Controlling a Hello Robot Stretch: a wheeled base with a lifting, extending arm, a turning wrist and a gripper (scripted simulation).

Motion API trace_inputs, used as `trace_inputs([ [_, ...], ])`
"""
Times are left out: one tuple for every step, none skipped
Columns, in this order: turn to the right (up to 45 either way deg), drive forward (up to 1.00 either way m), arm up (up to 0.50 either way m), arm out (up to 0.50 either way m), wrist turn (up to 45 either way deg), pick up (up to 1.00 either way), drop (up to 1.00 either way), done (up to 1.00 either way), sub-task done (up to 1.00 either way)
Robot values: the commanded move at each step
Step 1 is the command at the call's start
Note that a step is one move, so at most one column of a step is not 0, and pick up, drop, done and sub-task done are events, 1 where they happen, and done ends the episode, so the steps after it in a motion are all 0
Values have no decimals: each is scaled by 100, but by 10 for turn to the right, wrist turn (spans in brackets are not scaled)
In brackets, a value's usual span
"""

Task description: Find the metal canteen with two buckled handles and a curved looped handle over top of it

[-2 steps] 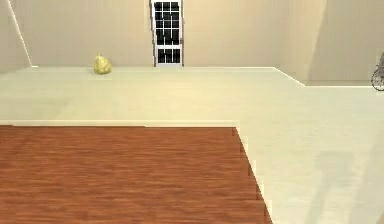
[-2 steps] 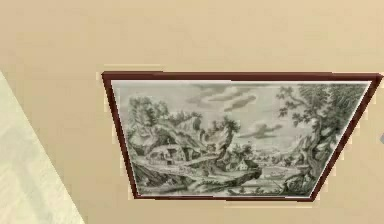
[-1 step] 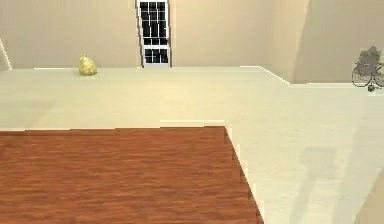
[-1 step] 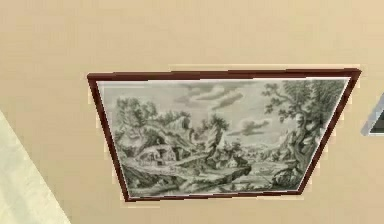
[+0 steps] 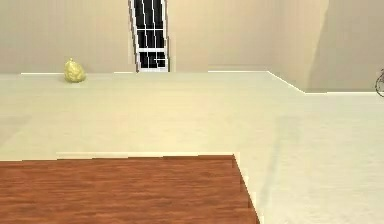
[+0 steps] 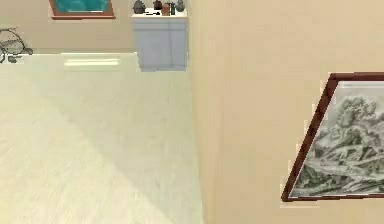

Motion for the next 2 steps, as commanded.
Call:
trace_inputs([
  [390,0,0,0,0,0,0,0,0],
  [0,50,0,0,0,0,0,0,0],
])
